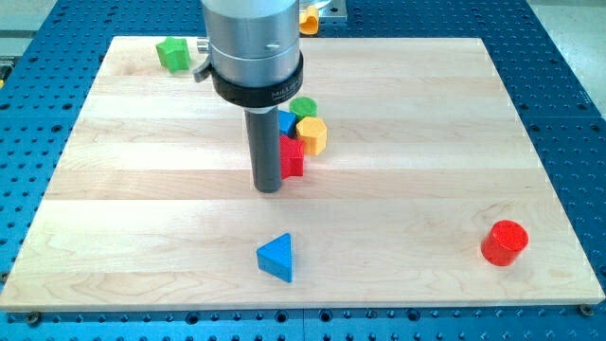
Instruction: Place the triangle into the hexagon
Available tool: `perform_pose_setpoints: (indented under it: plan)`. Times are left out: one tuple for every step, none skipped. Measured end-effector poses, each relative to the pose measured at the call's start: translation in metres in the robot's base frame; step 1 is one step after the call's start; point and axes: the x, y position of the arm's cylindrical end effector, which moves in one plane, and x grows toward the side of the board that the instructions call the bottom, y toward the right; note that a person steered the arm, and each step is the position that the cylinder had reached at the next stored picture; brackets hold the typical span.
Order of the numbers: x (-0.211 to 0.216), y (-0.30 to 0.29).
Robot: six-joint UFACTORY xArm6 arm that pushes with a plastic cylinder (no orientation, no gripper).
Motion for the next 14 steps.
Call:
perform_pose_setpoints:
  plan:
    - [0.000,0.011]
    - [0.002,0.012]
    - [0.029,0.012]
    - [0.037,-0.039]
    - [0.063,-0.139]
    - [0.114,-0.166]
    - [0.137,-0.164]
    - [0.138,-0.134]
    - [0.123,-0.088]
    - [0.111,-0.041]
    - [0.114,-0.018]
    - [0.134,-0.045]
    - [0.136,-0.011]
    - [0.107,0.041]
